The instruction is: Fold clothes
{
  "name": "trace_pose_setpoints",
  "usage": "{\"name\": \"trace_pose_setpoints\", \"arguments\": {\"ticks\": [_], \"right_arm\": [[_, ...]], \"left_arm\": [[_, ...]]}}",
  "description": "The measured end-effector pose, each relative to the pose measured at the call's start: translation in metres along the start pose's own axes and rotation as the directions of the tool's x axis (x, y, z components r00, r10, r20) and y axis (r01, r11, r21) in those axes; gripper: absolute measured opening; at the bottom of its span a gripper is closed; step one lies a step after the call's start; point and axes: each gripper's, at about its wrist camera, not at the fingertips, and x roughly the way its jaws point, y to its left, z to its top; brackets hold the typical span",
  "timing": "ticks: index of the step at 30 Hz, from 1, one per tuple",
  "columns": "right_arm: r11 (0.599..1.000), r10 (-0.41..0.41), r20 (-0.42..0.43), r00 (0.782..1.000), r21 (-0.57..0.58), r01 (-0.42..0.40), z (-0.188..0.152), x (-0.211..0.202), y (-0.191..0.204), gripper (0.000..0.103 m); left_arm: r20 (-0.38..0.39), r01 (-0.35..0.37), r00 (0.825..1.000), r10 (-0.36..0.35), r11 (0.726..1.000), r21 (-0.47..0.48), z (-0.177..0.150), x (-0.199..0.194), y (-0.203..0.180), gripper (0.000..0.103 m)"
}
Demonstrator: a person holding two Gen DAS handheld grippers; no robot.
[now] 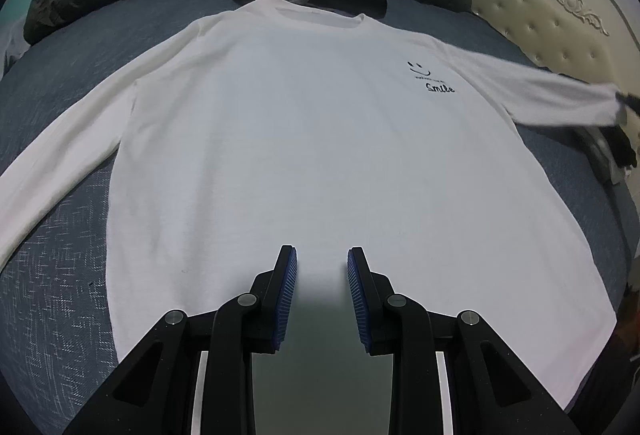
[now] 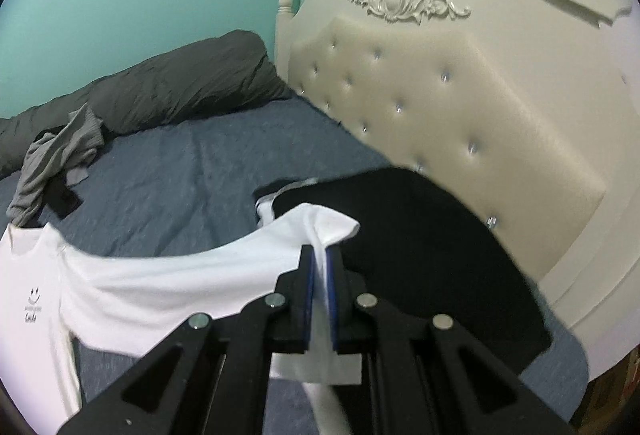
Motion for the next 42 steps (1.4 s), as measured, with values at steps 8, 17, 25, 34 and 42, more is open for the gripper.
{"name": "trace_pose_setpoints", "arguments": {"ticks": [8, 17, 25, 34, 42], "right_arm": [[0.997, -0.036, -0.013, 0.999, -0.065, 0.035, 0.048, 0.030, 0.005, 0.006], [0.990, -0.095, -0.048, 0.994, -0.109, 0.090, 0.079, 0.070, 0.004, 0.006], [0.986, -0.116, -0.150, 0.982, -0.139, 0.095, 0.062, 0.122, 0.004, 0.006], [0.999, -0.035, -0.213, 0.976, -0.029, 0.030, 0.041, 0.141, -0.016, 0.012], [0.982, 0.087, -0.113, 0.990, 0.177, -0.067, 0.043, 0.107, -0.055, 0.039]], "left_arm": [[-0.014, -0.008, 1.000, 0.008, 1.000, 0.010, -0.001, 0.007, -0.002, 0.029], [-0.027, -0.016, 0.999, 0.017, 0.999, 0.032, 0.001, 0.017, -0.006, 0.029], [-0.045, -0.014, 0.999, 0.015, 0.999, 0.039, 0.004, 0.027, -0.010, 0.029], [-0.059, -0.005, 0.998, 0.009, 0.998, 0.058, 0.004, 0.033, -0.019, 0.029], [-0.050, 0.009, 0.999, -0.007, 0.998, 0.054, 0.008, 0.027, -0.020, 0.029]]}}
